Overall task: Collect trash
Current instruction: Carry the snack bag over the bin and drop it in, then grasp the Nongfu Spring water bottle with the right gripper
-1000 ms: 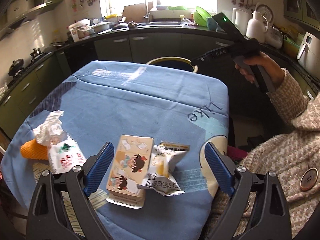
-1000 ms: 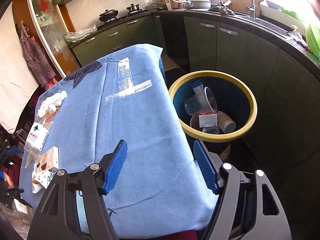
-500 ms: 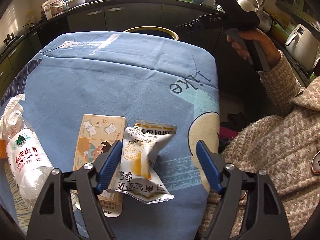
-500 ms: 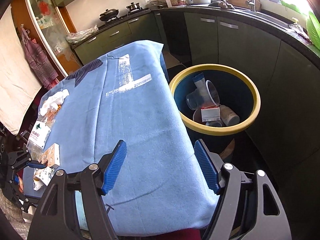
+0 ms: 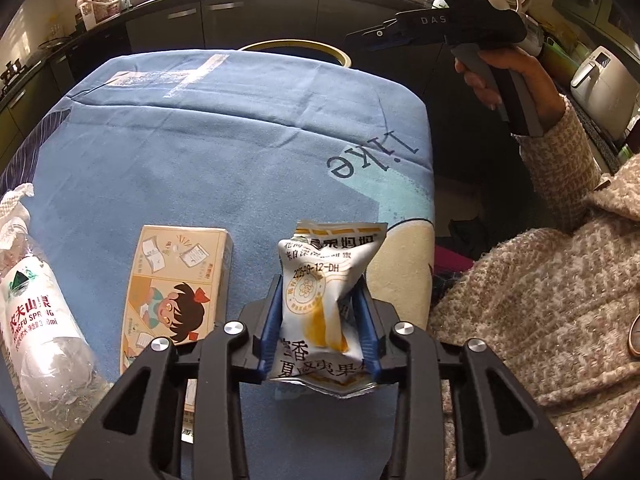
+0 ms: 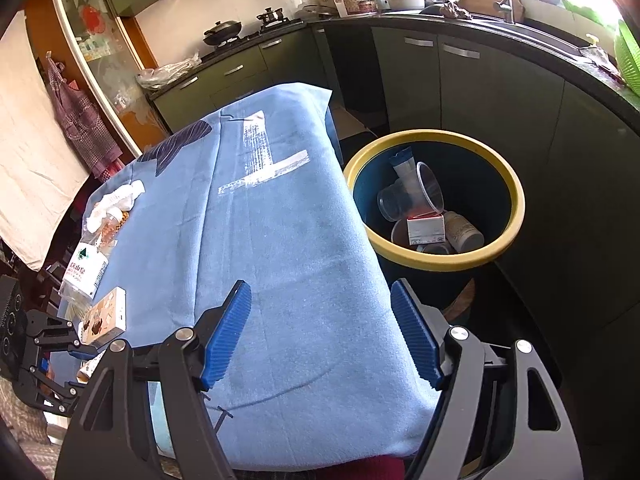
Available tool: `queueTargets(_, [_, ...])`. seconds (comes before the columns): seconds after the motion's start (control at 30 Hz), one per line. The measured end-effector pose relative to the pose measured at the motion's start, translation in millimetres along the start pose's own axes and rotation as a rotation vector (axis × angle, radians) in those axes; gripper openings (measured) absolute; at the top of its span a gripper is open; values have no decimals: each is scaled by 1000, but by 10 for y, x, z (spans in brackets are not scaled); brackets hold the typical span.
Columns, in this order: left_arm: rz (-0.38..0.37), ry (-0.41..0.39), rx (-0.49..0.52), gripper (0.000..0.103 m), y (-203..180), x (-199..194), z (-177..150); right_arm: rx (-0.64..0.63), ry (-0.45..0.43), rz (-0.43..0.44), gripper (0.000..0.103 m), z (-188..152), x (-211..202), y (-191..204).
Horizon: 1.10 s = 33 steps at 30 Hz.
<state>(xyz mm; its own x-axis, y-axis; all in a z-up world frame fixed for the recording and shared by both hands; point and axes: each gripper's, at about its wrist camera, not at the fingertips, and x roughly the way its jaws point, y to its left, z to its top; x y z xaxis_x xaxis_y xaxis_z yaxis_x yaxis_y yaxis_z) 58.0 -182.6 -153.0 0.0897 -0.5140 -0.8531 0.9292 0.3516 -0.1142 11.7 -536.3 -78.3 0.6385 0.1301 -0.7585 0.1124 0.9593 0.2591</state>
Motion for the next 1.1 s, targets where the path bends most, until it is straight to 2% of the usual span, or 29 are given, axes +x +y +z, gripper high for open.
queueTargets(0.13, [7, -22, -16, 25, -10, -5, 113, 10, -20, 1, 72, -1, -68, -42])
queueTargets(0.23, [-9, -59, -29, 25, -26, -49, 283, 26, -43, -7, 72, -2, -137, -99])
queueTargets(0.37, [-46, -101, -46, 25, -44, -59, 627, 52, -71, -10, 72, -13, -234, -214])
queueTargets(0.43, [-41, -117, -56, 25, -61, -53, 861, 67, -88, -17, 72, -23, -303, -295])
queueTargets(0.67, [-26, -176, -81, 26, -65, 154, 2085, 168, -186, -78, 72, -154, -650, -764])
queueTargets(0.77, [-23, -178, -99, 26, -24, 470, 2675, 223, -206, -91, 72, -263, -788, -996])
queueTargets(0.87, [15, -146, -128, 26, 47, 907, 3119, 270, -222, -106, 72, -368, -915, -1218])
queueTargets(0.9, [31, -135, -144, 31, 85, 1062, 3229, 284, -228, -111, 72, -405, -955, -1276])
queueTargets(0.93, [41, -115, -164, 44, 116, 1215, 3326, 298, -232, -114, 72, -436, -988, -1331])
queueTargets(1.0, [63, -86, -200, 60, 162, 1465, 3466, 319, -237, -118, 72, -481, -1029, -1410])
queueTargets(1.1, [93, -81, -244, 59, 220, 1567, 3523, 333, -242, -117, 72, -516, -1065, -1470])
